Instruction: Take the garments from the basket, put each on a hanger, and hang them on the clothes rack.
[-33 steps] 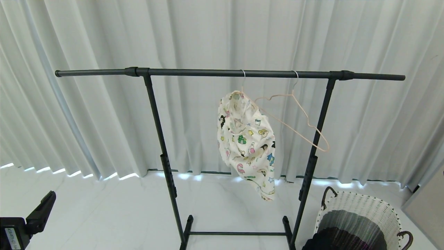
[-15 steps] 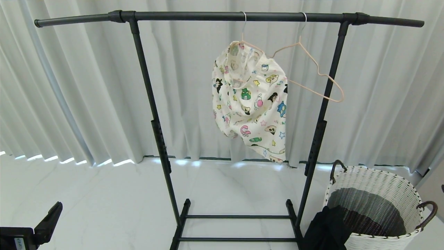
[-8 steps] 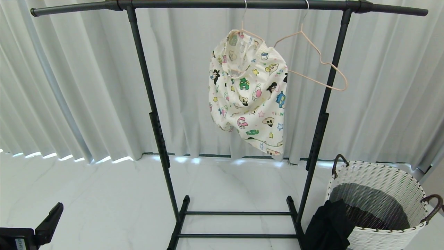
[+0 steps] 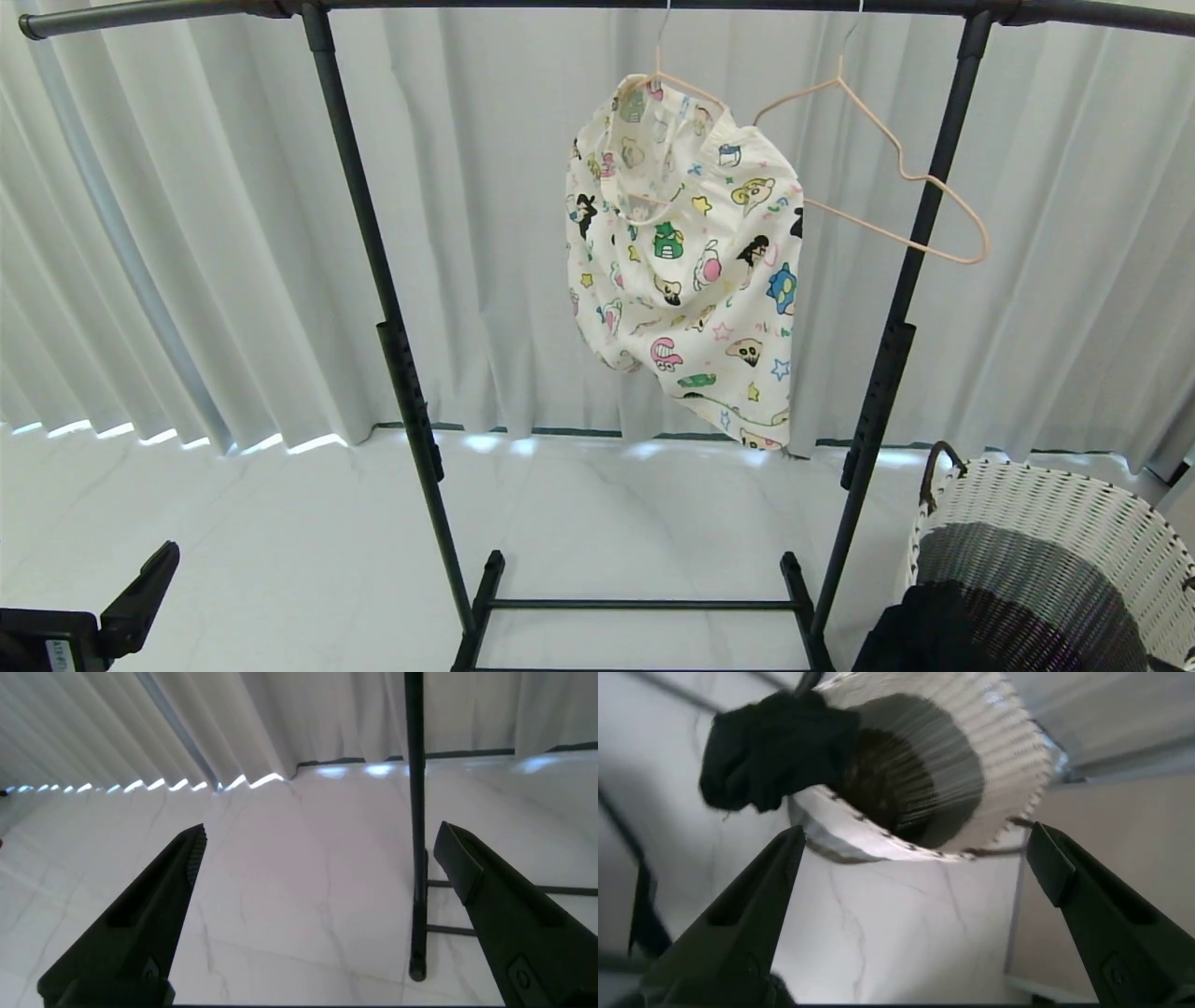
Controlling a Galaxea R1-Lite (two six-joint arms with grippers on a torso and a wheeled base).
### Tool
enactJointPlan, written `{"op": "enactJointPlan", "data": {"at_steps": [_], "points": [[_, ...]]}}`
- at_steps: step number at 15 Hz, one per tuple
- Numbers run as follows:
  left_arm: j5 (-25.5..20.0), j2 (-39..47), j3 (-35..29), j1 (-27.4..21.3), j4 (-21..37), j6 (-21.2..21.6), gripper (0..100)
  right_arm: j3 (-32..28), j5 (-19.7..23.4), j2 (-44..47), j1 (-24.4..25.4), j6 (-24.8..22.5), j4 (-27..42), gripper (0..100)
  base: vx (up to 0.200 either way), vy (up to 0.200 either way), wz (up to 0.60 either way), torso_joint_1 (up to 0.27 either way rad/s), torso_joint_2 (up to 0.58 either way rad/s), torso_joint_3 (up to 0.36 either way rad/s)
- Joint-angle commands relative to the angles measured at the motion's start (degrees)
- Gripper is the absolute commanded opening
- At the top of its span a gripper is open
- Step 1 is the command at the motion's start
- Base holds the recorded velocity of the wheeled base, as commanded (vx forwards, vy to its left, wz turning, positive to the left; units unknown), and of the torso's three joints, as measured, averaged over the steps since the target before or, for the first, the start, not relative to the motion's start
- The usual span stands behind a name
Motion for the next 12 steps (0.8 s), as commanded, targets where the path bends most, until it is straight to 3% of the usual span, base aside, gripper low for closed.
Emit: {"op": "enactJointPlan", "data": {"at_steps": [1,6,9,12], "points": [[-1.5,0.1,-0.1,-0.2,0.0,0.0,100,3.4,1.9,3.3,0.0,-1.8,0.0,100,0.2,0.0,0.0,0.002,0.0,-0.002],[-2.3,0.0,0.1,-0.2,0.0,0.0,100,8.0,4.8,13.7,0.3,-3.8,-3.1,100,0.0,0.0,0.0,0.0,0.0,0.0],[-2.2,0.1,0.0,-0.2,0.0,0.0,100,12.1,4.4,13.8,0.1,-3.6,-10.5,100,0.0,0.0,0.0,0.0,0.0,0.0],[-2.2,-0.3,-0.2,-0.2,0.0,0.0,100,11.8,4.5,14.9,0.0,-3.7,-11.1,100,0.0,0.0,0.0,-0.015,0.1,0.076]]}}
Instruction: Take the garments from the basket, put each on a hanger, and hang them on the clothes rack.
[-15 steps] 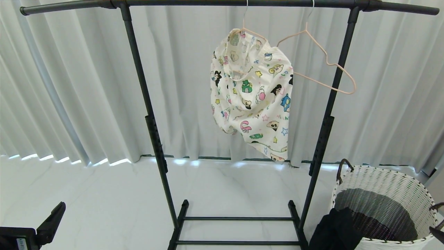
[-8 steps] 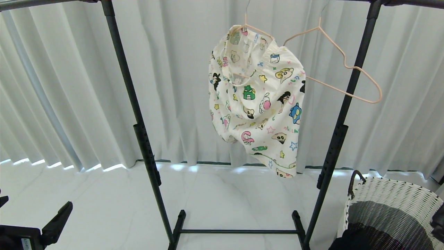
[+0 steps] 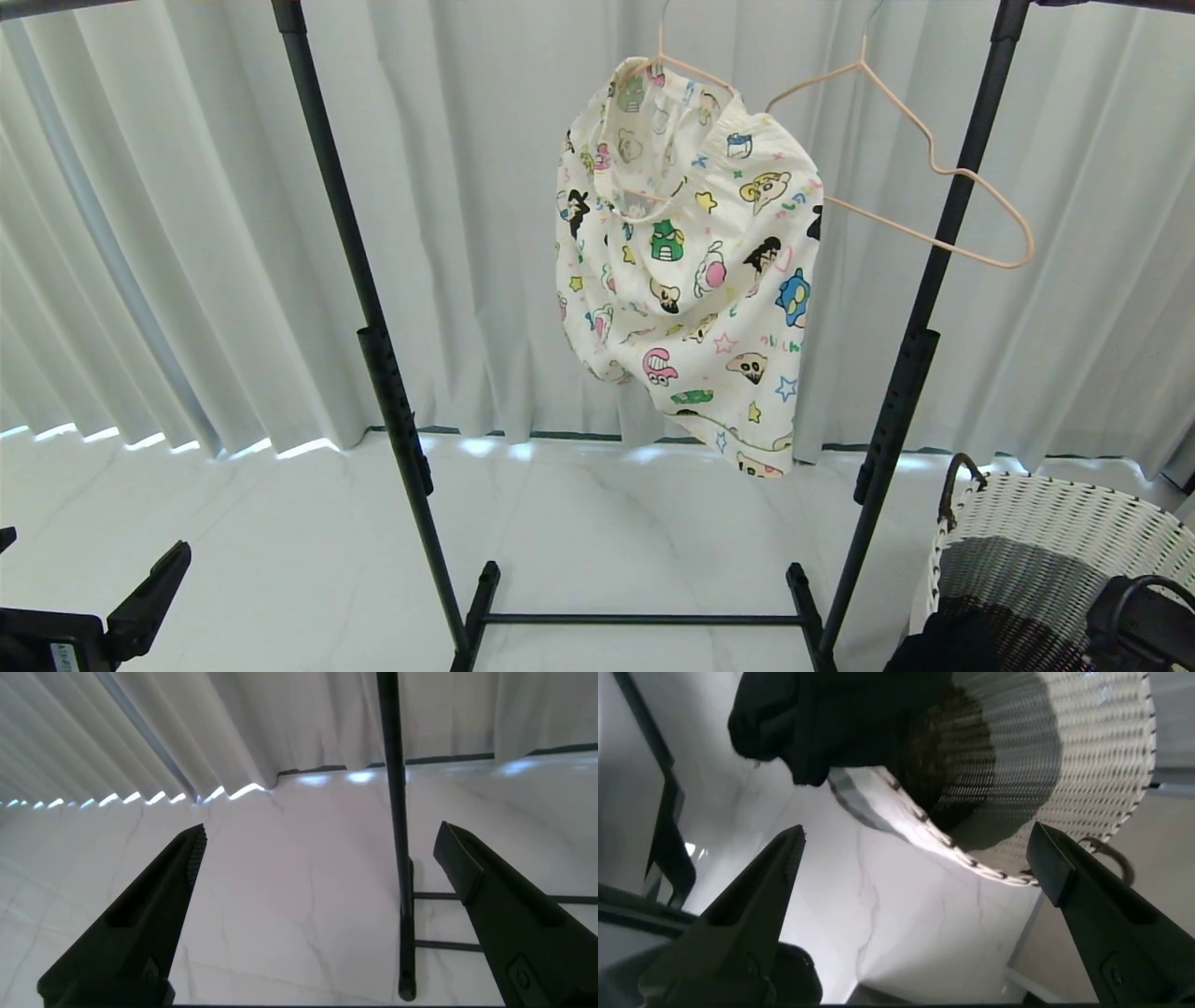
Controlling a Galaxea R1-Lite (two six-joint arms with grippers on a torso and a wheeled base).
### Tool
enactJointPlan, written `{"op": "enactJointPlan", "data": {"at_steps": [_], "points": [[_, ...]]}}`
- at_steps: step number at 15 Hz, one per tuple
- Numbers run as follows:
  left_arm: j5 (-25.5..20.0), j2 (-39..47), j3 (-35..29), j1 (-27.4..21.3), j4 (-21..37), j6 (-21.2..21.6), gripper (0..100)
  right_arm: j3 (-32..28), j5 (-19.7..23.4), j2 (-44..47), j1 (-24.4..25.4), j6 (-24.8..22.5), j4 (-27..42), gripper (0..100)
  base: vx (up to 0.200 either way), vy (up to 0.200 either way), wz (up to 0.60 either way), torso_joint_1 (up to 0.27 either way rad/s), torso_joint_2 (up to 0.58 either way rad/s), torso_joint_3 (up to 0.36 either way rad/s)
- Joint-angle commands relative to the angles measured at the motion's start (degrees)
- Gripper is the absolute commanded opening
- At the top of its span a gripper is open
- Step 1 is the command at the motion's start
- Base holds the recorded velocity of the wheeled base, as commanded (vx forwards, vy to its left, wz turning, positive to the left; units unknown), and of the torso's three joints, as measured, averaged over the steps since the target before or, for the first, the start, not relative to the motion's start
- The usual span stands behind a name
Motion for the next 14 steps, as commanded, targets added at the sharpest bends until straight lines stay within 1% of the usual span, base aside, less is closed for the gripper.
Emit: {"op": "enactJointPlan", "data": {"at_steps": [1,5,6,8,10,12,13,14], "points": [[0.0,0.0,-0.2,0.0,0.0,0.0,100,0.1,0.0,1.6,0.0,-0.1,0.0,100,0.0,0.0,0.0,-0.012,0.1,0.041],[0.0,0.2,-0.2,0.0,0.0,0.0,100,-0.4,-0.1,6.5,0.1,-0.2,-5.2,100,0.0,0.0,0.0,0.0,0.0,0.0],[0.0,0.2,-0.3,0.0,0.0,0.0,100,-0.4,0.0,7.9,0.1,-0.2,-7.4,100,0.0,0.0,0.0,0.0,0.0,0.0],[0.0,0.2,-0.3,0.0,0.0,0.0,100,-0.7,0.2,10.4,0.3,-0.8,-9.2,100,0.0,0.0,0.0,0.0,0.0,0.0],[0.0,0.2,-0.3,0.0,0.0,-0.1,100,-1.0,1.3,15.3,0.3,-3.8,-12.1,100,0.0,0.0,0.0,0.0,0.0,0.0],[0.0,0.0,-0.3,0.0,0.0,-0.1,100,-0.7,1.9,22.2,1.7,-7.9,-16.3,100,0.0,0.0,0.0,0.0,0.0,0.0],[0.0,-0.1,-0.3,0.0,0.0,-0.2,100,-0.7,1.9,24.9,2.0,-8.0,-17.6,100,0.0,0.0,0.0,0.0,0.0,0.0],[0.0,-0.3,-0.4,0.0,0.0,-0.2,100,-0.7,1.8,29.3,3.2,-8.0,-21.0,100,0.0,0.0,0.0,0.0,0.0,0.0]]}}
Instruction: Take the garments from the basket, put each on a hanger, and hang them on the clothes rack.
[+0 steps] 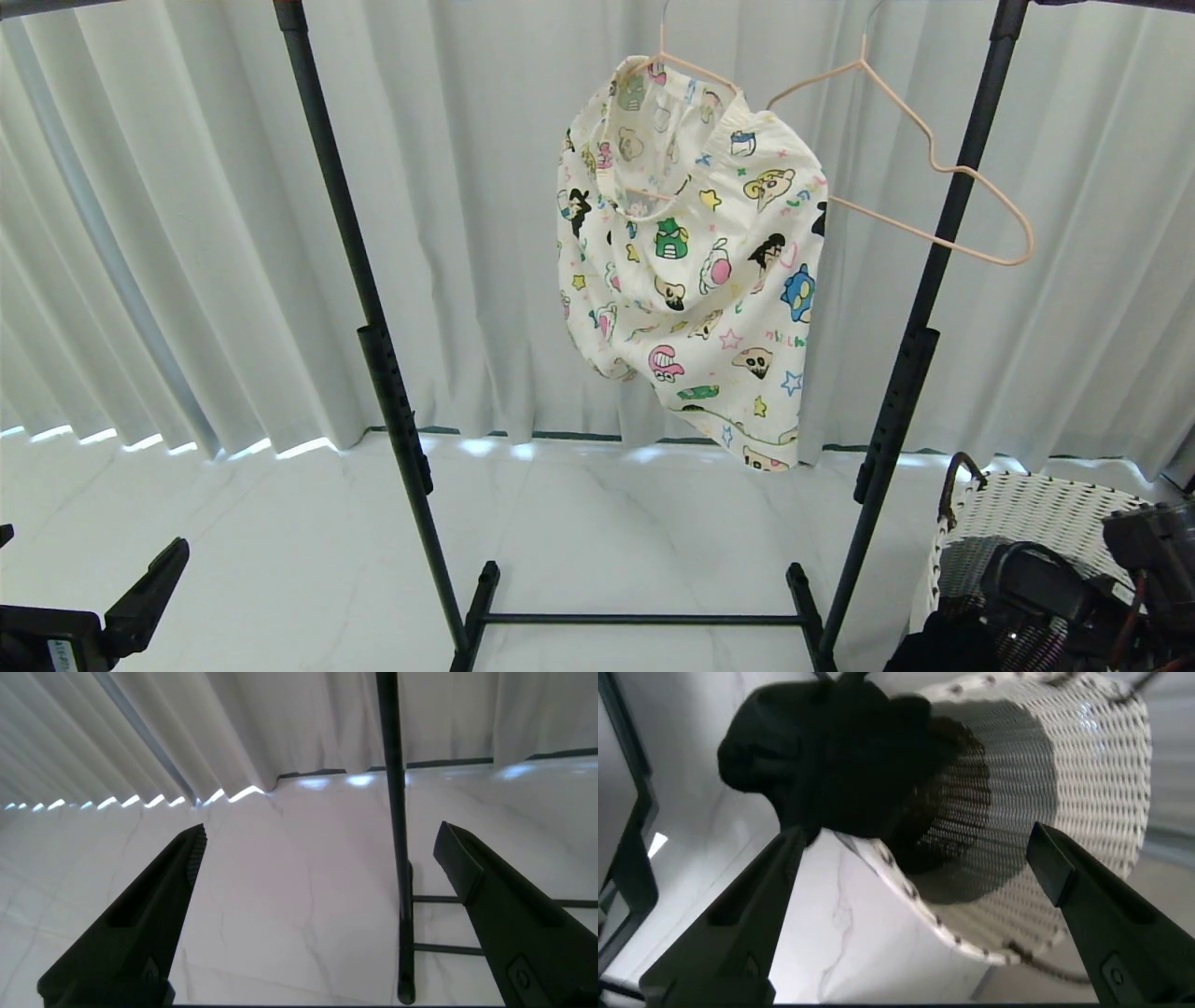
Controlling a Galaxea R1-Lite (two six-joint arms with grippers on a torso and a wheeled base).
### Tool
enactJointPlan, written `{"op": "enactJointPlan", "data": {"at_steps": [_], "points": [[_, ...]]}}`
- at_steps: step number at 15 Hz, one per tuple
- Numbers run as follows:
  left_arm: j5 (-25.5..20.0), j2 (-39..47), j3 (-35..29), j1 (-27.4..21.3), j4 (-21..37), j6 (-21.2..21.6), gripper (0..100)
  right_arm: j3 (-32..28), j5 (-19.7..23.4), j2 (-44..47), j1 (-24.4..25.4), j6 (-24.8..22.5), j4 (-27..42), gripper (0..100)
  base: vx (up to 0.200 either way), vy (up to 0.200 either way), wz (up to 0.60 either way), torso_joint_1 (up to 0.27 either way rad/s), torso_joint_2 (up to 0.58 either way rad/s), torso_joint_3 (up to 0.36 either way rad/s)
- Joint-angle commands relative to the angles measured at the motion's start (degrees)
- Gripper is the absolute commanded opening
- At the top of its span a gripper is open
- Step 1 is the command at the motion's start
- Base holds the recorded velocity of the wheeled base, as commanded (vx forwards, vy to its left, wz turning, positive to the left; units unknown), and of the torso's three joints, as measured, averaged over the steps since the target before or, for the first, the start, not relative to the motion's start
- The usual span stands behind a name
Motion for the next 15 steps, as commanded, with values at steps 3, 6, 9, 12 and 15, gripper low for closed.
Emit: {"op": "enactJointPlan", "data": {"at_steps": [3,6,9,12,15], "points": [[0.2,-1.1,-0.2,0.1,0.0,0.0,100,0.0,0.1,15.8,3.7,-0.6,-8.9,100,0.0,0.0,0.0,0.0,0.0,0.0],[0.3,-1.1,-0.2,0.2,0.0,0.1,100,0.0,0.0,19.8,4.1,-0.6,-12.3,100,0.0,0.0,0.0,0.0,0.0,0.0],[0.3,-1.1,-0.3,0.2,0.0,0.1,100,0.0,-0.3,21.7,3.9,-0.2,-12.9,100,0.0,0.0,0.0,0.0,0.0,0.0],[0.3,-1.1,-0.9,0.3,0.0,0.1,100,-0.2,-1.9,26.2,3.4,-0.1,-19.2,100,0.0,0.0,0.0,0.0,0.0,0.0],[0.3,-1.1,-1.0,0.3,0.0,0.1,100,-0.1,-4.0,30.3,1.4,-0.2,-22.8,100,0.0,0.0,0.0,0.0,0.0,0.0]]}}
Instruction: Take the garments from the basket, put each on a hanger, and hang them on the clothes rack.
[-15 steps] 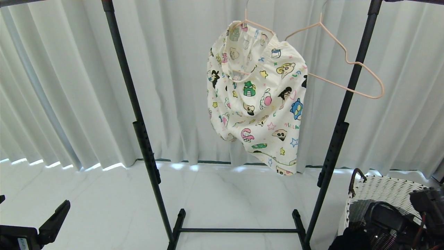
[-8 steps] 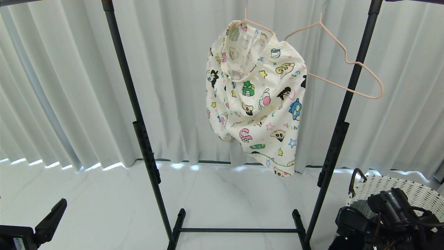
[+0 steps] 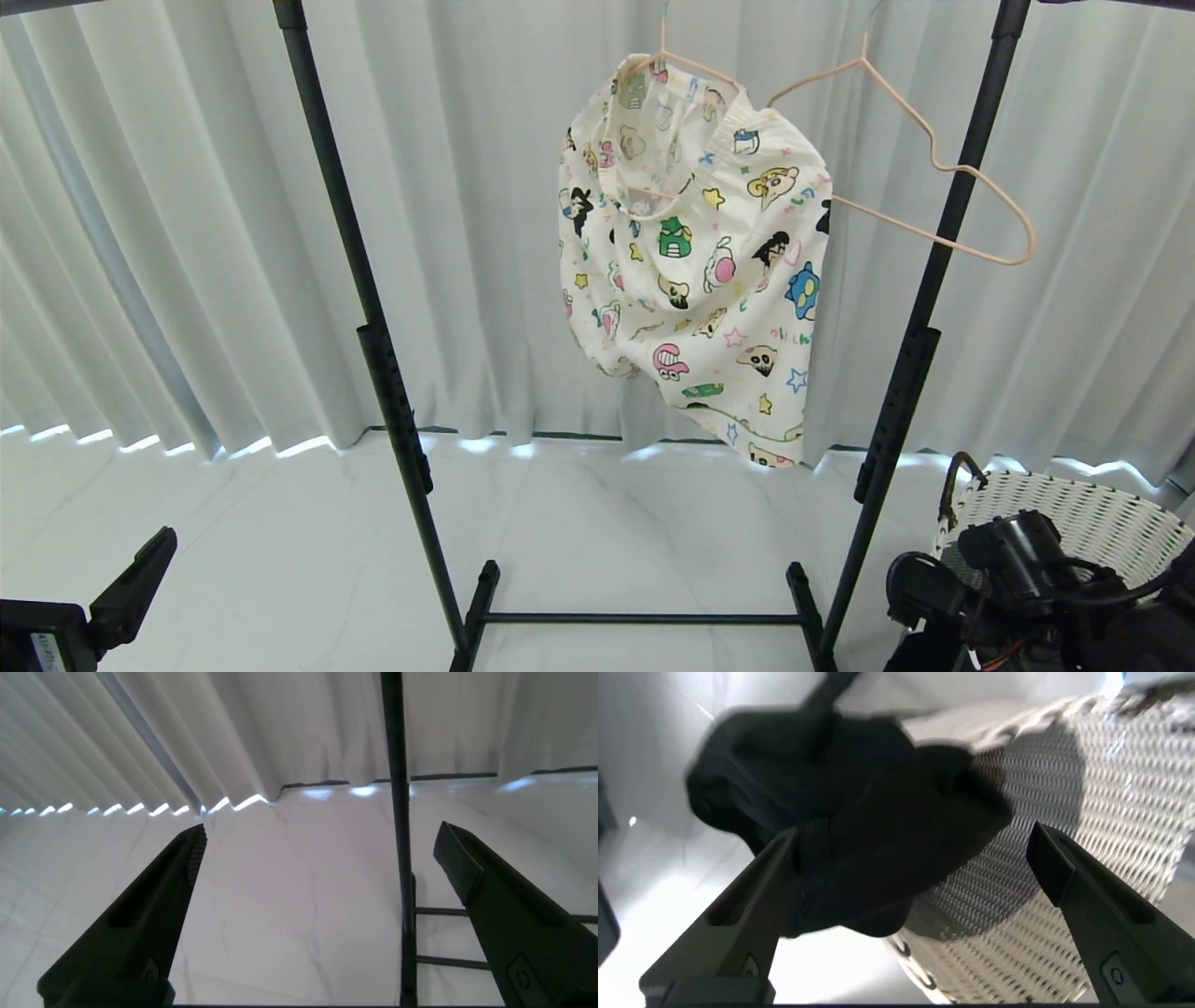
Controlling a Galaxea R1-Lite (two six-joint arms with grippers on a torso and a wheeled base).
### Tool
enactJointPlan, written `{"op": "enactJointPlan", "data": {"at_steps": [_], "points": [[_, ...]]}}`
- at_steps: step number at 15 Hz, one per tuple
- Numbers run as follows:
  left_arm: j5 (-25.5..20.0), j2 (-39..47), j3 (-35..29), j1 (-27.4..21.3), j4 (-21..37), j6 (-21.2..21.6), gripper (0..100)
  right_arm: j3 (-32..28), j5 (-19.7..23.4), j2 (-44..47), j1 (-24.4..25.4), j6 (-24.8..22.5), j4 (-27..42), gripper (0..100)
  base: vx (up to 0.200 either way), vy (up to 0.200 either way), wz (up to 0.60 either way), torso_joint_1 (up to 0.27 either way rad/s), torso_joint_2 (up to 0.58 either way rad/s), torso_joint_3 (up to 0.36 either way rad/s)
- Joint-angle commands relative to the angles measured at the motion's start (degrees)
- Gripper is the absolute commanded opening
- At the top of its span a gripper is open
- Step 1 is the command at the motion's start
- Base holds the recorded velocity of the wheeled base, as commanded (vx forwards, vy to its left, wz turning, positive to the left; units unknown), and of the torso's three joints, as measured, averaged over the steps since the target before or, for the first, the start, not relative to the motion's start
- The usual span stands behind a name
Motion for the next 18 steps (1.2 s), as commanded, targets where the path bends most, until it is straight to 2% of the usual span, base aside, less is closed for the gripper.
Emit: {"op": "enactJointPlan", "data": {"at_steps": [1,7,8,14,17,18], "points": [[0.0,0.0,-0.2,0.0,0.0,0.0,100,-0.2,-0.3,3.2,-0.9,0.0,-0.6,100,0.0,0.0,0.0,0.0,0.0,0.0],[0.0,0.1,-0.6,0.0,0.0,0.0,100,-0.1,-1.4,4.4,-1.3,0.0,-3.4,100,0.0,0.0,0.0,0.0,0.0,0.0],[0.0,0.0,-0.6,0.0,0.0,0.0,100,0.0,-1.2,4.4,-1.3,0.0,-3.4,0,0.0,0.0,0.0,0.0,0.0,0.0],[-0.2,0.0,-0.6,0.0,0.0,0.0,100,-0.2,-1.3,1.1,-1.2,0.0,-4.3,0,0.0,0.0,0.0,0.0,0.0,0.0],[-0.7,1.0,-0.4,-0.3,0.0,-0.2,100,-0.9,-1.2,-5.6,-1.2,0.8,-3.2,0,0.0,0.0,0.0,0.0,0.0,0.0],[-1.7,1.6,-0.4,-0.4,0.0,-0.3,100,-2.3,-1.2,-8.7,-1.2,0.9,-0.9,0,0.0,0.0,0.0,0.0,0.0,0.0]]}}
